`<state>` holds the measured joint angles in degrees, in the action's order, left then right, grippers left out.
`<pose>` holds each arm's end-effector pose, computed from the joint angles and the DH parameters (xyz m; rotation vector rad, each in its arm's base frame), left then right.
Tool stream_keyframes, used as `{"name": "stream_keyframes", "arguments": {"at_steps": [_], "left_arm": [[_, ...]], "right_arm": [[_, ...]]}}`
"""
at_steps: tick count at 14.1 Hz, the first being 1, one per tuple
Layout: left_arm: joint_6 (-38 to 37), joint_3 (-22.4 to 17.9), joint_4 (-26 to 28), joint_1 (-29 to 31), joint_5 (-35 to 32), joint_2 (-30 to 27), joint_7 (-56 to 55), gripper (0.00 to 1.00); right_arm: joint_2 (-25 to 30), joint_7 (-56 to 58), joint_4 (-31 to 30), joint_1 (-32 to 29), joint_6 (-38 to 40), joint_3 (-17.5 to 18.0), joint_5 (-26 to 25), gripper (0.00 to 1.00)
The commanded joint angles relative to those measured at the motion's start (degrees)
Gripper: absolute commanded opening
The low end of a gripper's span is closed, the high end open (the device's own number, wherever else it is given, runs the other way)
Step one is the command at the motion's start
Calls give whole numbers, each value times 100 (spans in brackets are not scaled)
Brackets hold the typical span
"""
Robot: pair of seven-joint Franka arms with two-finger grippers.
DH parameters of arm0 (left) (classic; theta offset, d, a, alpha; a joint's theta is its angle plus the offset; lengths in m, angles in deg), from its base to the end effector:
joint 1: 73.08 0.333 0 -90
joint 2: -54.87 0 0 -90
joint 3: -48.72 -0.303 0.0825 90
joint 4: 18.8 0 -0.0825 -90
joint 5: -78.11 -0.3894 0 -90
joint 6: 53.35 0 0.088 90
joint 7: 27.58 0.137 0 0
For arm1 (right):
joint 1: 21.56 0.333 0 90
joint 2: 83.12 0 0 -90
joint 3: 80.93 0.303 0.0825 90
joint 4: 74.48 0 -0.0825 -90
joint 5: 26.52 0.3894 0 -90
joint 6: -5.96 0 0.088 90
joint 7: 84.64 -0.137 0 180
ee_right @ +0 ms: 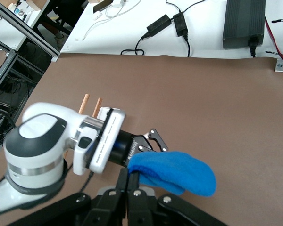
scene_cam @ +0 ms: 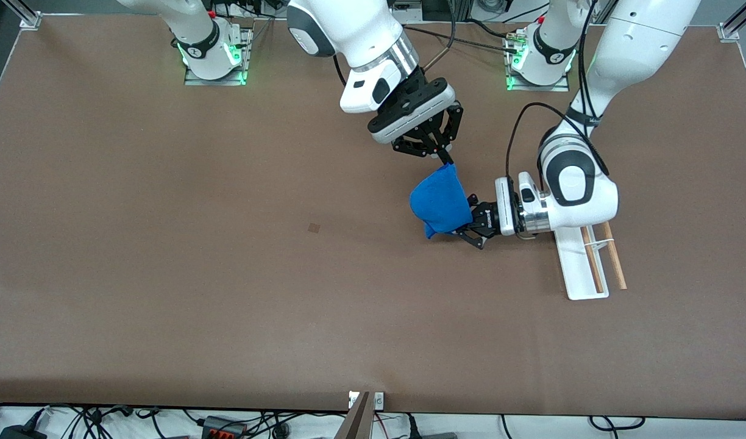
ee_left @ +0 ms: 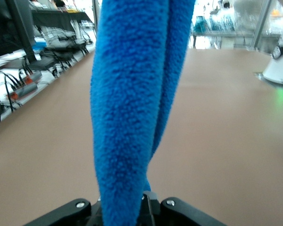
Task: Pass towel and hang on rack
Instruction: 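Open the right gripper and withdraw it while the left gripper holds towel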
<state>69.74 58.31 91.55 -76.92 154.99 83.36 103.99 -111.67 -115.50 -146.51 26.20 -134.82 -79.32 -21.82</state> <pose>0.5923 -0.2059 0.2085 1.5914 -1.5352 0.9580 0.5047 0.5826 0.5217 -2.5281 -0.3436 -0.6422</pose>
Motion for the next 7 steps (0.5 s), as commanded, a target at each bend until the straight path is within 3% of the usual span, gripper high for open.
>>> {"name": "stream_keyframes", "arguments": {"at_steps": [1, 4, 7], "left_arm": [[13, -237, 65, 15, -1118, -536, -797, 0], [-74, -300, 30, 251, -2209, -862, -1703, 0], [-285, -326, 30, 383, -3001, -1064, -2433, 0]], "right_arm": [[69, 1, -144, 32, -46, -38, -13, 100], [174, 1, -293, -126, 198, -116, -4, 100], [271, 27, -294, -188, 1303, -563, -13, 100]]}}
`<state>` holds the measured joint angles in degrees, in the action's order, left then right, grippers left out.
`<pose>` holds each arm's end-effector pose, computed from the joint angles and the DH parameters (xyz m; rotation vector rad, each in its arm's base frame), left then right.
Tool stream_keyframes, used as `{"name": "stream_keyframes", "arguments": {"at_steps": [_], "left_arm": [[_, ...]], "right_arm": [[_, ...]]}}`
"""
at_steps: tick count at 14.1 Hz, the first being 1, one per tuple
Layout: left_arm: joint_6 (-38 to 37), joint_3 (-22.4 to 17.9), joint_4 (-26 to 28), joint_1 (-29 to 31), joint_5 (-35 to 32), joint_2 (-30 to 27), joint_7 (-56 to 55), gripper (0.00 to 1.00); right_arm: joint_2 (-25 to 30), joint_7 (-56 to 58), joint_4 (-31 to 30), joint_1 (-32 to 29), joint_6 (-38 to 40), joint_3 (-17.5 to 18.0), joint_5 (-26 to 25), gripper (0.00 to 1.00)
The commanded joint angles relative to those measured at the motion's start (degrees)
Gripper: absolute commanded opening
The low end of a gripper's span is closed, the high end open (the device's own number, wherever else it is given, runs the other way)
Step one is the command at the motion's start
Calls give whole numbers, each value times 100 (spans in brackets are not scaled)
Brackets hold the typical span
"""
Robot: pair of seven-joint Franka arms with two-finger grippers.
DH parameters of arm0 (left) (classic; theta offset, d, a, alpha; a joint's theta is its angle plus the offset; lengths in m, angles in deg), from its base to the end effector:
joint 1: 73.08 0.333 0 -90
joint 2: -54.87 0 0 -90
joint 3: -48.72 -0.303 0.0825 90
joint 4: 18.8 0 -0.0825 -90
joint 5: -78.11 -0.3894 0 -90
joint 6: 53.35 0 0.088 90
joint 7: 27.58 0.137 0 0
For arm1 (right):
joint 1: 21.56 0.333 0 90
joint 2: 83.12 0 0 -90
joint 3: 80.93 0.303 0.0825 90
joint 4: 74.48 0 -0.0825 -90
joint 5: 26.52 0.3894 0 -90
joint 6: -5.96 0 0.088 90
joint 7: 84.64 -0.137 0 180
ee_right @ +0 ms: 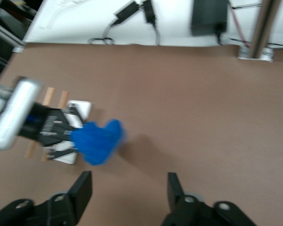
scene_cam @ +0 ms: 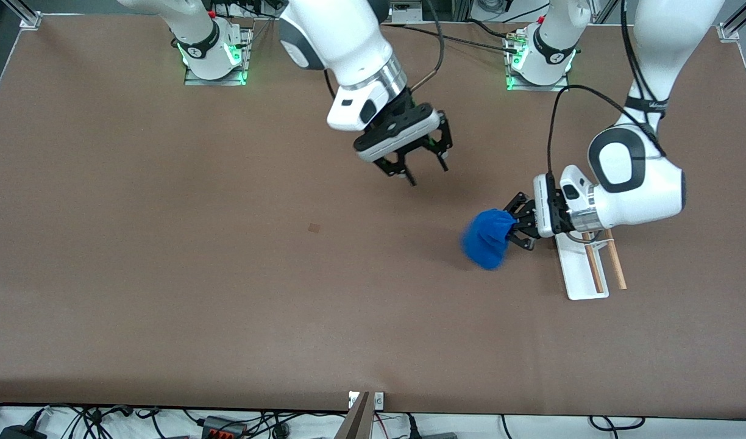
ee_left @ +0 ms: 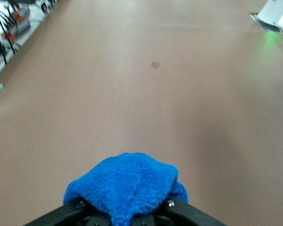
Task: Pass towel and hang on rack
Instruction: 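Open the right gripper and withdraw it while the left gripper holds towel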
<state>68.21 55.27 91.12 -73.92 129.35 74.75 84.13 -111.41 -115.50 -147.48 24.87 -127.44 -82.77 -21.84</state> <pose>0.6055 -0.1320 0.2796 1.7979 -1.7165 0.6707 0.5363 0.5408 0.4963 -2.6813 -0.2810 -0.5632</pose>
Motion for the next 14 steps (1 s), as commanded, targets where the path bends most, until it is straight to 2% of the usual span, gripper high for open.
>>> {"name": "stream_keyframes", "arguments": {"at_steps": [1, 4, 6, 8, 10, 12, 14], "left_arm": [[-141, -13, 64, 162, -779, -247, -632, 0], [-254, -40, 73, 391, -1701, -519, -1446, 0], [-797, -31, -84, 566, -2817, -643, -3156, 1], [-1396, -39, -313, 691, -3137, -617, -4145, 1], [-1485, -40, -331, 935, -3217, -573, -4674, 1], [-1600, -40, -331, 1121, -3243, -398, -4939, 1], [-1574, -48, -436, 1252, -3322, -214, -4966, 1]], "right_arm": [[288, 53, -197, -55, 918, -447, -11, 100], [289, 62, -197, -72, 1876, -1089, -20, 100], [289, 333, -197, -256, 2273, -1520, -20, 100], [315, 912, -179, -677, 2729, -1609, -2, 100], [385, 1291, -161, -1134, 3239, -1609, -2, 100], [438, 1266, -153, -1547, 3583, -1618, 7, 100], [464, 1275, -153, -1925, 3567, -1609, 7, 100]]}}
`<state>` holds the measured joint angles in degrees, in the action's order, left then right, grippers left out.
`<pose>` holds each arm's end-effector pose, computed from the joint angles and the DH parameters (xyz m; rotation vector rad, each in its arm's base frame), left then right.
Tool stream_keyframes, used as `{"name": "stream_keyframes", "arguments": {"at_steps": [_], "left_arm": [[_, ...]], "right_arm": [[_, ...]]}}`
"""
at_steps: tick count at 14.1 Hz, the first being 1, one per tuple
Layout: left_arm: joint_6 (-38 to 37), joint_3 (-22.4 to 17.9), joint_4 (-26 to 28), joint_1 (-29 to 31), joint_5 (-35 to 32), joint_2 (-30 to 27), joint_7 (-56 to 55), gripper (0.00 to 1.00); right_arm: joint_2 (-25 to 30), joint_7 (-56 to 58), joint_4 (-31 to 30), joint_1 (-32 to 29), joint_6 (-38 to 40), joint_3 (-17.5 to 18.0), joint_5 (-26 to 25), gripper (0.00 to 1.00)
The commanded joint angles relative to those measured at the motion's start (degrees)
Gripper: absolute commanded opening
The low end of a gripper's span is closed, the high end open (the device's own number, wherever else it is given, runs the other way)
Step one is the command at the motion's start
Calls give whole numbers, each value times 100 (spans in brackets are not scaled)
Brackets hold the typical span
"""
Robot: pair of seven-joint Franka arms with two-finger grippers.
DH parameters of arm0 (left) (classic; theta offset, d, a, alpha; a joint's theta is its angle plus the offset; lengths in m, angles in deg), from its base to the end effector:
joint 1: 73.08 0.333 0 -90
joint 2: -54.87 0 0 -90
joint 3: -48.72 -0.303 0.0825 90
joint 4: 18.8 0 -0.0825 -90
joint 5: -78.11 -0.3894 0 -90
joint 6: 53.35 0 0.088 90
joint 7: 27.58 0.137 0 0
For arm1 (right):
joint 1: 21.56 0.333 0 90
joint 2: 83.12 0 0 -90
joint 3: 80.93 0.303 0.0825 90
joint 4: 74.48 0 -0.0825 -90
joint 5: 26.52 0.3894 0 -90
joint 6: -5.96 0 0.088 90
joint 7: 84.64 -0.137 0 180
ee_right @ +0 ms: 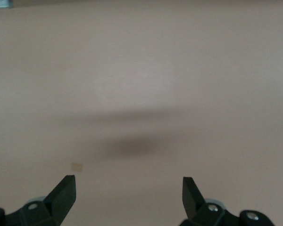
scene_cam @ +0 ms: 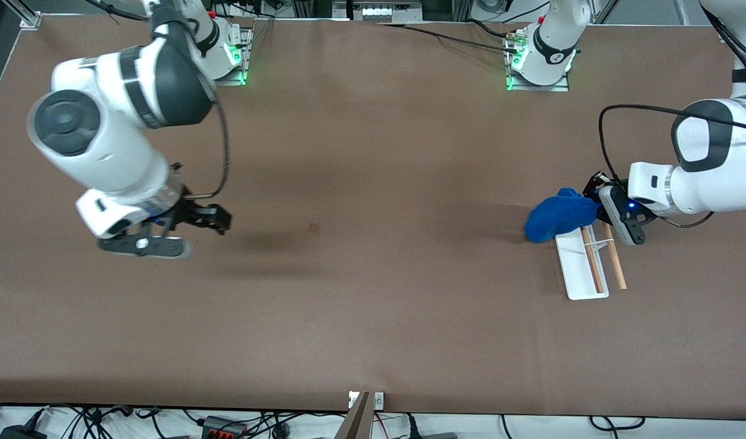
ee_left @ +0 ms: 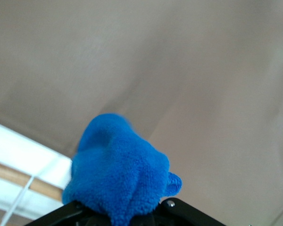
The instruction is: Pass towel and hang on rack
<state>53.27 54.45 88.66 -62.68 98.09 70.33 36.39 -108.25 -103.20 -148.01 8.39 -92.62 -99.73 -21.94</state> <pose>0.5825 0.0127 0.3116 2.4374 -1.1568 -0.0527 0.6624 0.1803 0.4701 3.0859 -0.1699 0.0541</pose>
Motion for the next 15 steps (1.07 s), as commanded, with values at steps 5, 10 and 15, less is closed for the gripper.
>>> {"name": "stream_keyframes", "arguments": {"at_steps": [5, 10, 15], "left_arm": [[-132, 42, -840, 551, -783, 669, -123, 0], [88, 51, -1086, 911, -1197, 1072, -79, 0], [535, 51, -1139, 991, -1172, 1406, 247, 2]], "right_arm": [[333, 151, -108, -692, 102, 87, 7, 100], [623, 1440, -152, -1622, 120, 210, 7, 100], [957, 2006, -152, -2801, 409, 1115, -63, 100]]}}
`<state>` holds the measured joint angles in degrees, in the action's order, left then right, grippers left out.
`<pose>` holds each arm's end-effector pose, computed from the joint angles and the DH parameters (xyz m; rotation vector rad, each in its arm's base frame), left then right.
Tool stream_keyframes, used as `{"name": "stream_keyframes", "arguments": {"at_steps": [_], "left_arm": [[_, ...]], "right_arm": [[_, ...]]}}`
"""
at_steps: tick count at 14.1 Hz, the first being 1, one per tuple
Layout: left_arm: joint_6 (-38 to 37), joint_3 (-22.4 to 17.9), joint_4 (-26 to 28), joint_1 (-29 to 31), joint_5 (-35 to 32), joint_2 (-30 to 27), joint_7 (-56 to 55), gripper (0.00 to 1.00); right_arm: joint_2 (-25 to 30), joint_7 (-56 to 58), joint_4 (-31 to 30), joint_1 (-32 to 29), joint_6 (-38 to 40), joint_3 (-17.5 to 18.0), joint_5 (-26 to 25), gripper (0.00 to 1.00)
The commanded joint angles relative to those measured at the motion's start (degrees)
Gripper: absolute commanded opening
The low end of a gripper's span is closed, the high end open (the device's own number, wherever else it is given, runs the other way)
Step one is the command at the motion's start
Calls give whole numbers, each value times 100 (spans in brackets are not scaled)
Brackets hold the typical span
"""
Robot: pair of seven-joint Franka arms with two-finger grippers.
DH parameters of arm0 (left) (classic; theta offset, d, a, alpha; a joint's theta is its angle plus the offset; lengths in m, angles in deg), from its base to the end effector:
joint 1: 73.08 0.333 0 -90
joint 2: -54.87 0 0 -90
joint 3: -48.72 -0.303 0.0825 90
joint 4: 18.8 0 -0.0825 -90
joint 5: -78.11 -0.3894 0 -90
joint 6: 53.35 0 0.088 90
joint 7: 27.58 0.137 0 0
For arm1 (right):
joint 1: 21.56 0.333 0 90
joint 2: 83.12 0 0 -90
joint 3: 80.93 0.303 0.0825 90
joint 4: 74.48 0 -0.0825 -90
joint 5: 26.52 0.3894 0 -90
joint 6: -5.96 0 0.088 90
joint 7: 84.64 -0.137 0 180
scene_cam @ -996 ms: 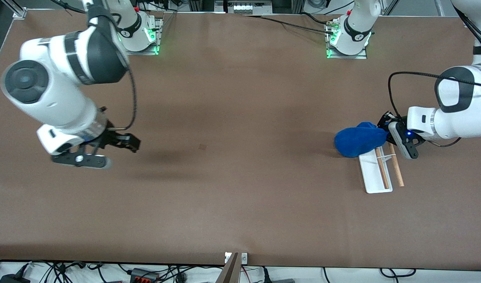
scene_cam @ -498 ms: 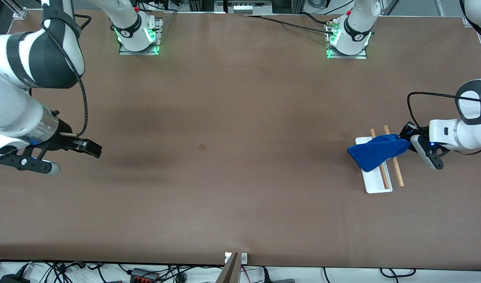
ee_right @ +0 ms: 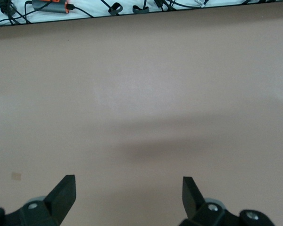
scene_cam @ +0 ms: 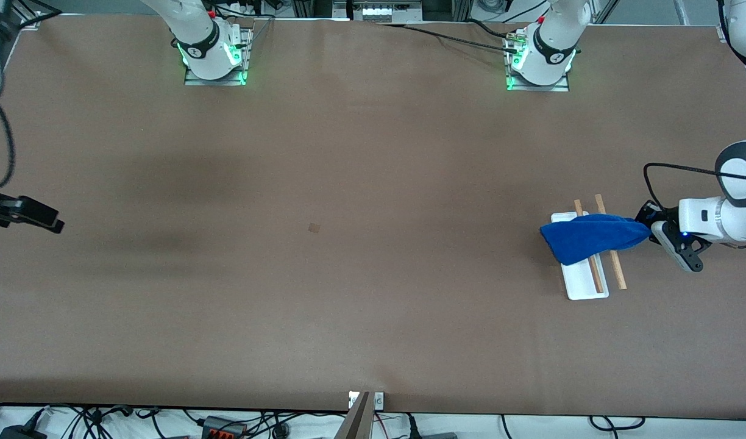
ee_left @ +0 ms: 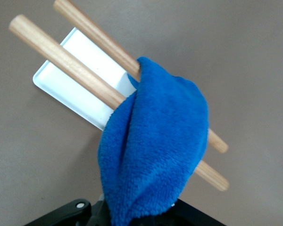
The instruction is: Pass towel and hang on rack
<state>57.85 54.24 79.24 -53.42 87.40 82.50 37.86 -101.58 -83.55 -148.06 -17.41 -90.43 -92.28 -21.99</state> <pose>0.6140 0.1420 0.2515 2.6038 -1.1195 -0.1028 0.6614 -0.0540 0.5362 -3.1240 0.1559 -0.1296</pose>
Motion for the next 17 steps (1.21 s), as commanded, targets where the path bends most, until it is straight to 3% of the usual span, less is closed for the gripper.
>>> {"name": "stream_keyframes", "arguments": {"at_steps": [1, 4, 5, 6, 7, 8, 13, 17], "left_arm": [[112, 72, -206, 65, -95, 243, 108, 3], [244, 81, -206, 117, -60, 322, 274, 5], [262, 81, -206, 135, -34, 366, 319, 23], [253, 81, -232, 135, 71, 392, 319, 50], [210, 81, -294, 135, 46, 392, 354, 65], [192, 81, -320, 170, 46, 392, 450, 100], [61, 81, -417, 241, 46, 366, 715, 100], [-974, 72, -1092, 241, 2, 349, 671, 100]], "right_arm": [[316, 40, -147, -213, 191, 370, -101, 100], [413, 14, -156, -195, 287, 423, -146, 100], [439, -4, -165, -204, 349, 527, -172, 100], [518, -21, -287, -230, 349, 572, -268, 100], [649, 5, -488, -239, 306, 581, -338, 100], [816, 48, -708, -230, 297, 572, -409, 100], [1950, 49, -2553, -204, -581, 572, -471, 100], [1925, 49, -2521, -239, -538, 563, -471, 100]]}}
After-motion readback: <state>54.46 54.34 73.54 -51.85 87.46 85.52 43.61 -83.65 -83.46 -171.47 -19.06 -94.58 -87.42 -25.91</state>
